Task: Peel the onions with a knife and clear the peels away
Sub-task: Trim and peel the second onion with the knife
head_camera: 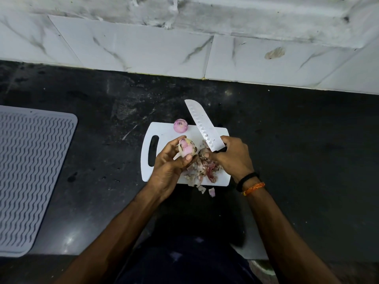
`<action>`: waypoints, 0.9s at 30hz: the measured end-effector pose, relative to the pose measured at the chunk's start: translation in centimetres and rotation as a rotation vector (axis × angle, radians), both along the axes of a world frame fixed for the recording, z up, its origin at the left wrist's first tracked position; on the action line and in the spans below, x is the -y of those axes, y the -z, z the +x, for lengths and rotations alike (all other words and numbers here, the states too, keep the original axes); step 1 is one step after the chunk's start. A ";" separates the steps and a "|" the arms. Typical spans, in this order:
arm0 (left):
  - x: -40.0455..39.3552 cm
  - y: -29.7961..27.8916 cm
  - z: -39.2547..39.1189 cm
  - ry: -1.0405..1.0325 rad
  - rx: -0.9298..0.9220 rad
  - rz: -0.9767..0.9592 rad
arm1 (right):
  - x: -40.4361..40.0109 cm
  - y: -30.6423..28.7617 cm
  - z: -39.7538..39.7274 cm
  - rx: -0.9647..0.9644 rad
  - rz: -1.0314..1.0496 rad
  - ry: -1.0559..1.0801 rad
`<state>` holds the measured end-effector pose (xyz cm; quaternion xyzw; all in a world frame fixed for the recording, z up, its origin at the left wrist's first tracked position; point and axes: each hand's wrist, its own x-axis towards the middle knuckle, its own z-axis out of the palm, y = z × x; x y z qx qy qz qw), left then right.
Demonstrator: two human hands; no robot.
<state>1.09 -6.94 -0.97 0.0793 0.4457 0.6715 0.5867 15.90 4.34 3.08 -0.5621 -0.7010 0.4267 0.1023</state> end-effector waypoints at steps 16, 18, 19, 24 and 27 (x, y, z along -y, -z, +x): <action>-0.7 -2.0 0.5 -0.054 0.089 -0.025 | 2.1 -0.8 -0.1 -0.160 -0.043 0.021; -0.9 -2.2 0.5 -0.092 0.177 -0.023 | 2.4 -0.8 -0.2 -0.160 -0.007 0.015; -1.0 -2.4 0.5 -0.107 0.210 -0.026 | 2.5 -0.8 -0.3 -0.157 0.021 0.012; -1.1 -3.1 0.8 -0.119 0.299 -0.056 | 3.3 -1.3 -0.5 -0.196 0.168 -0.024; -1.1 -3.4 1.0 -0.115 0.347 -0.065 | 3.8 -1.1 -0.7 -0.202 0.242 -0.053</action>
